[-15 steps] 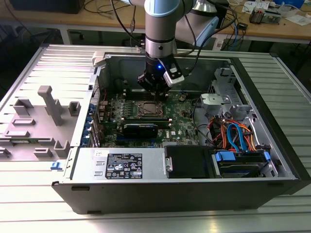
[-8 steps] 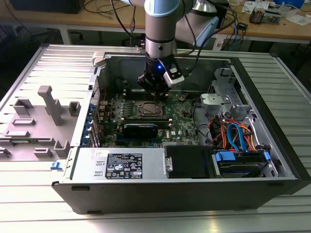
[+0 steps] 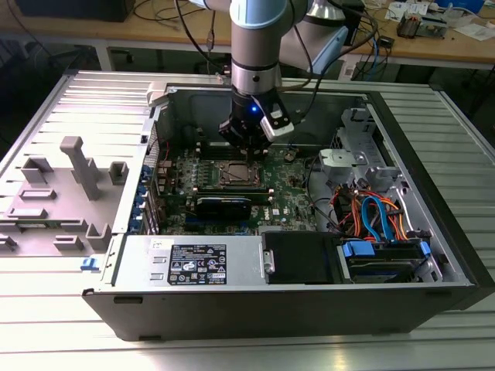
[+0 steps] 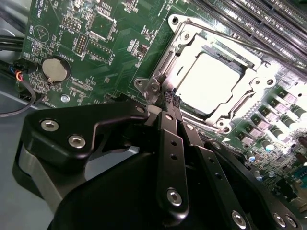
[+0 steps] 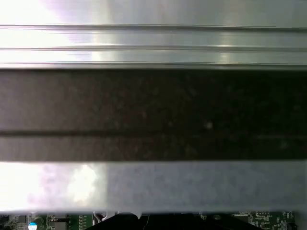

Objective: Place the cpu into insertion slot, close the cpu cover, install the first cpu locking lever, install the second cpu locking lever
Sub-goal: 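Install the second cpu locking lever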

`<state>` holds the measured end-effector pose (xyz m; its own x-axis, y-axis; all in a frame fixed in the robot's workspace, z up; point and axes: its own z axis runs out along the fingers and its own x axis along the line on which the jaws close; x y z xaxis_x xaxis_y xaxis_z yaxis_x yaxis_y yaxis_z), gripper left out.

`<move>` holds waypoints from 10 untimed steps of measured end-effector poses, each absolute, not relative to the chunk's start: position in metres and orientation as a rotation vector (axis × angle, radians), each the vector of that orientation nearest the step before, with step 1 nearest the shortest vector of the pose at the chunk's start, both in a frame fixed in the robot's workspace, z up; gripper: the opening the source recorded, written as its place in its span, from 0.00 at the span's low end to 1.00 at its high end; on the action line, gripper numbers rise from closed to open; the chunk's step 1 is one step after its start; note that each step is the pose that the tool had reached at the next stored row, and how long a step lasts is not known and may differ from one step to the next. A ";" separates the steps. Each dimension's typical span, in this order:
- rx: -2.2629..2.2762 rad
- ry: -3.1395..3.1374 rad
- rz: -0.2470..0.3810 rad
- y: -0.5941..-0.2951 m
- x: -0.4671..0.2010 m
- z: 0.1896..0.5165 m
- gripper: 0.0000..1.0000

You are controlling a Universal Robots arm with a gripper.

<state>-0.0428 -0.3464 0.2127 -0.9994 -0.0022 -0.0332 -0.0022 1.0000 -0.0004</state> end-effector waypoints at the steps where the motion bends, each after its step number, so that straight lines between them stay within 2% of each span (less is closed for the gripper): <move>1: -0.003 3.108 -0.001 -0.346 -0.043 0.213 0.11; 10: -0.004 3.113 -0.001 -0.347 -0.043 0.221 0.11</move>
<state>-0.0427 -0.3467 0.2214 -0.9996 -0.0024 -0.0285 -0.0024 1.0000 -0.0005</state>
